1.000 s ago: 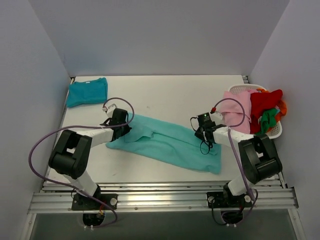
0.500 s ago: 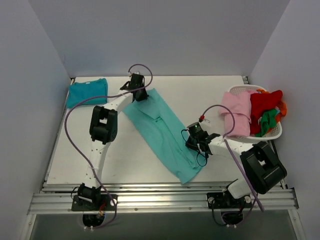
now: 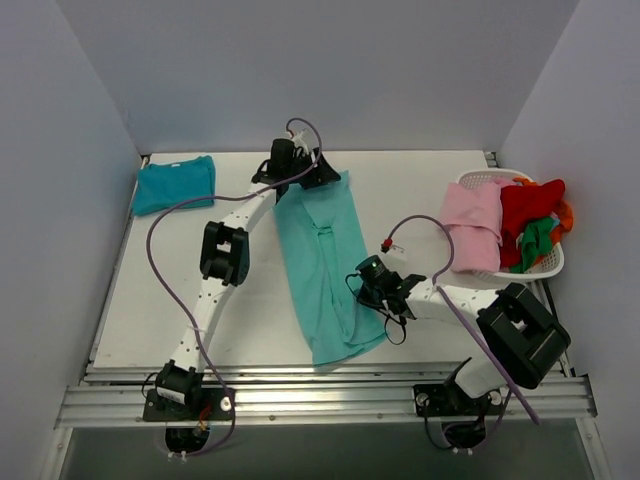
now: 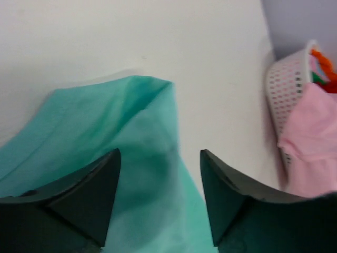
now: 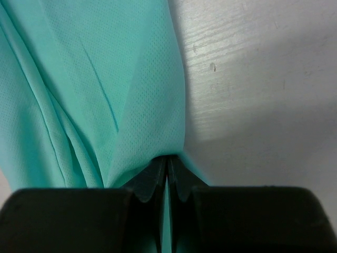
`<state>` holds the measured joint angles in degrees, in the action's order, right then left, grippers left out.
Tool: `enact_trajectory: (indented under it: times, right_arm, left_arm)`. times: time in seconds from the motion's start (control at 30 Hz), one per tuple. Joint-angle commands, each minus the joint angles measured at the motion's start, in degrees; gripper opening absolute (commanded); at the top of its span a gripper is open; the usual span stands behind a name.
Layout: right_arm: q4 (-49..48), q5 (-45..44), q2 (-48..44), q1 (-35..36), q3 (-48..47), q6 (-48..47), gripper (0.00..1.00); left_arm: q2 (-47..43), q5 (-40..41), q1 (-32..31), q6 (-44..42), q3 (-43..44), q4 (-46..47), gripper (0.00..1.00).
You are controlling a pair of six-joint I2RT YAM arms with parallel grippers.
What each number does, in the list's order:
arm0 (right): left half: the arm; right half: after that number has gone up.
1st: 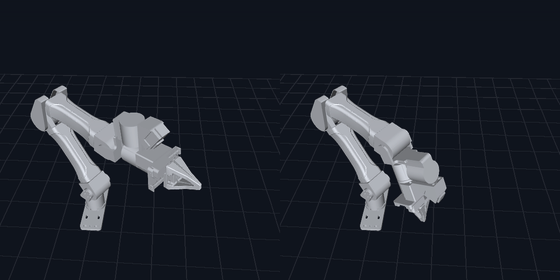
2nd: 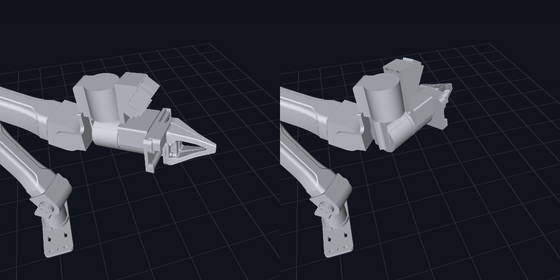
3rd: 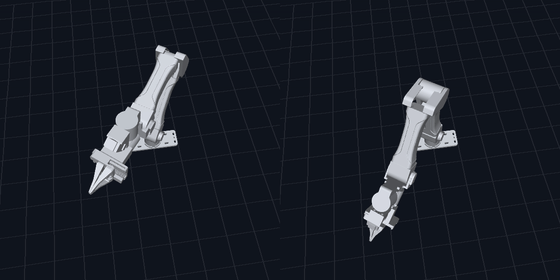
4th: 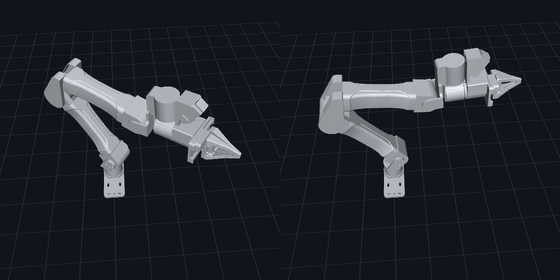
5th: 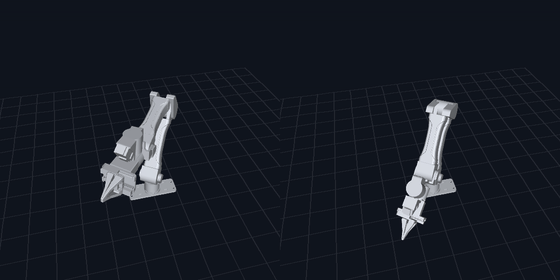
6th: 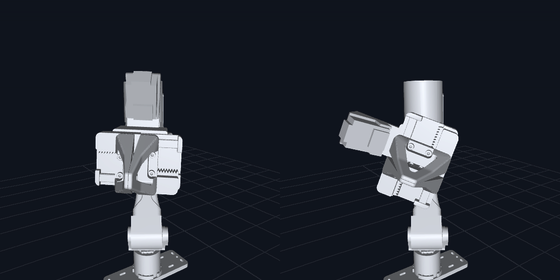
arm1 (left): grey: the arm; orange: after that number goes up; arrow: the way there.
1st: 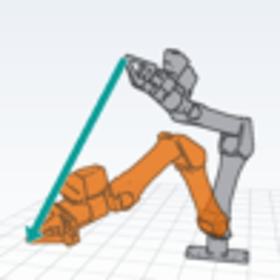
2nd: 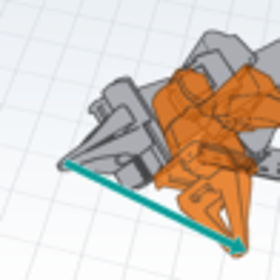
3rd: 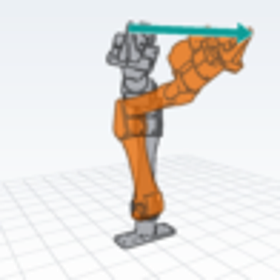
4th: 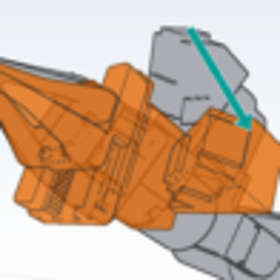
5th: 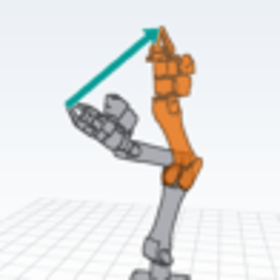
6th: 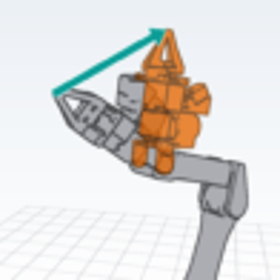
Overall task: Fold and stack the t-shirts
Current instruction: Fold the tshirt
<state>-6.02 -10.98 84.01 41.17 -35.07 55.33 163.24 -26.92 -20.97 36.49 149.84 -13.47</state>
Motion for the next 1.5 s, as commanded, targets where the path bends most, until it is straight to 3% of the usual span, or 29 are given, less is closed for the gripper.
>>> enact_trajectory:
  times: [0.0, 0.03, 0.07, 0.1, 0.23, 0.27, 0.33, 0.37, 0.4, 0.47, 0.5, 0.53, 0.6, 0.67, 0.8, 0.9, 0.93, 1.0, 1.03, 1.27, 1.47]
  right_arm:
    - [2.42, -3.60, -0.42, 1.28, 1.23, 1.97, 0.00]
    - [2.77, -4.56, -0.68, 1.72, 1.14, 2.06, 0.00]
    - [3.29, -5.18, -0.95, 1.72, 0.88, 2.06, 0.00]
    - [4.60, -5.88, -1.39, 1.81, 0.53, 2.06, 0.00]
    - [9.79, -9.93, -5.59, 1.90, -1.93, 1.19, 0.04]
    - [10.93, -11.24, -6.65, 1.99, -3.24, 0.92, 0.13]
    - [13.39, -12.65, -9.89, 1.90, -4.30, -0.56, 0.46]
    - [14.27, -13.44, -11.13, 1.90, -4.83, -0.84, 0.73]
    - [16.11, -14.67, -13.41, 1.90, -5.88, -1.10, 0.82]
    - [18.14, -15.47, -15.62, 1.81, -6.94, -2.16, 0.88]
    - [20.24, -16.60, -17.72, 1.72, -7.81, -2.33, 0.89]
    - [20.87, -16.61, -18.78, 1.72, -8.08, -2.51, 0.89]
    - [22.45, -16.70, -21.15, 1.72, -7.82, -2.95, 0.89]
    - [22.98, -16.53, -24.06, 1.55, -7.12, -3.04, 0.89]
    - [23.78, -14.07, -27.57, 1.37, -4.40, -2.60, 0.90]
    - [20.45, -8.63, -29.24, 1.02, 0.08, -2.51, 0.89]
    - [19.74, -7.40, -29.60, 0.85, 1.05, -2.51, 0.89]
    - [18.94, -5.02, -30.65, 0.76, 2.90, -2.25, 0.89]
    - [18.33, -4.14, -31.09, 0.67, 3.51, -1.98, 0.88]
    - [14.46, 2.63, -30.66, -1.35, 6.51, -2.42, 0.85]
    - [14.19, 4.13, -29.69, -2.41, 7.38, -2.60, 0.83]
  left_arm:
    - [-5.98, -15.17, -0.39, 3.40, -1.92, 18.54, 0.76]
    - [-7.31, -17.88, -0.21, 5.67, -2.62, 20.40, 0.85]
    - [-8.71, -18.86, 0.05, 6.92, -3.49, 22.42, 0.99]
    - [-12.29, -19.40, 0.40, 7.88, -5.33, 24.53, 0.94]
    - [-25.22, -15.72, 2.68, 5.54, -12.71, 21.92, 0.94]
    - [-28.21, -12.32, 3.04, 4.39, -15.08, 20.35, 0.94]
    - [-39.10, -7.82, 3.48, 1.06, -25.49, 16.39, 0.94]
    - [-42.88, -2.14, 3.39, 0.00, -30.00, 15.33, 0.94]
    - [-51.18, 1.13, 3.05, -1.06, -34.92, 13.84, 0.94]
    - [-59.40, 8.42, 1.39, -3.44, -49.77, 10.87, 0.94]
    - [-66.75, 16.46, 0.59, -3.70, -54.61, 8.14, 0.94]
    - [-70.13, 19.85, -0.20, -2.58, -63.79, 6.81, 0.94]
    - [-78.46, 26.53, -2.84, -0.38, -72.98, 4.09, 0.94]
    - [-83.06, 31.64, -5.73, 3.84, -86.29, 3.20, 0.96]
    - [-93.51, 39.39, -17.40, 16.37, -104.73, 4.69, 0.99]
    - [-96.34, 46.23, -25.41, 21.76, -108.61, -3.72, 1.00]
    - [-96.70, 48.69, -31.00, 26.83, -108.97, -7.06, 1.00]
    - [-98.46, 52.84, -36.04, 32.83, -111.33, -14.55, 1.00]
    - [-99.33, 53.02, -40.25, 36.42, -112.56, -15.00, 1.00]
    - [-101.46, 54.34, -52.49, 47.26, -116.80, -15.09, 1.00]
    - [-94.70, 52.41, -56.54, 49.20, -115.66, -8.51, 1.00]
